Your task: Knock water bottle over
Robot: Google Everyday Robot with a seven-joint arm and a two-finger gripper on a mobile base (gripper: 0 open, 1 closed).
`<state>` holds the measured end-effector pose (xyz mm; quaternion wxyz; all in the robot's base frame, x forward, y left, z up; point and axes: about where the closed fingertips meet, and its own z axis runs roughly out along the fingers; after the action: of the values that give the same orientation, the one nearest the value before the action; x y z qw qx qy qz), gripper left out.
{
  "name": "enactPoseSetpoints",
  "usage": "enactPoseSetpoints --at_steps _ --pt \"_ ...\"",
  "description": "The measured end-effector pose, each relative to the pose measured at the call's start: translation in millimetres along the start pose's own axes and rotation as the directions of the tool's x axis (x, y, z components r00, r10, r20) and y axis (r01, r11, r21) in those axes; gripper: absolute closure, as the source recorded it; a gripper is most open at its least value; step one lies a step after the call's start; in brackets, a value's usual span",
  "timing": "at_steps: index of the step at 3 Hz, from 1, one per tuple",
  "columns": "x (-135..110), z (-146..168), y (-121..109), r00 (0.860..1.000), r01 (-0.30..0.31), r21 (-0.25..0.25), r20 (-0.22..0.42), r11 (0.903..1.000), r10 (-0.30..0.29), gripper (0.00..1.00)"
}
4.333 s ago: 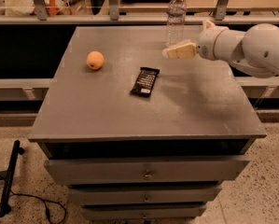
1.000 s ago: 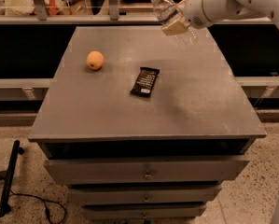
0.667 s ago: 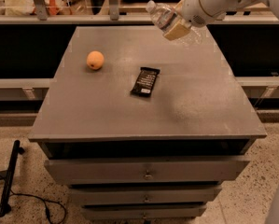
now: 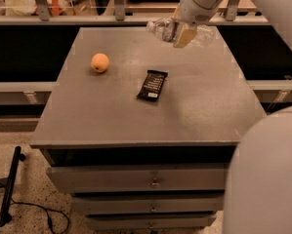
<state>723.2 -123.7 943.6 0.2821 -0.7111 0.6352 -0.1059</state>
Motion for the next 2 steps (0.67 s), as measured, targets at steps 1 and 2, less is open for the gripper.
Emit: enactPoseSetpoints --at_steps 1,2 --pt "16 6 8 0.987 0.109 -0.14 -0.101 0.984 -0.124 1.0" --pt "29 9 19 0.979 0.119 -0.238 -0.135 0.964 -0.154 1.0"
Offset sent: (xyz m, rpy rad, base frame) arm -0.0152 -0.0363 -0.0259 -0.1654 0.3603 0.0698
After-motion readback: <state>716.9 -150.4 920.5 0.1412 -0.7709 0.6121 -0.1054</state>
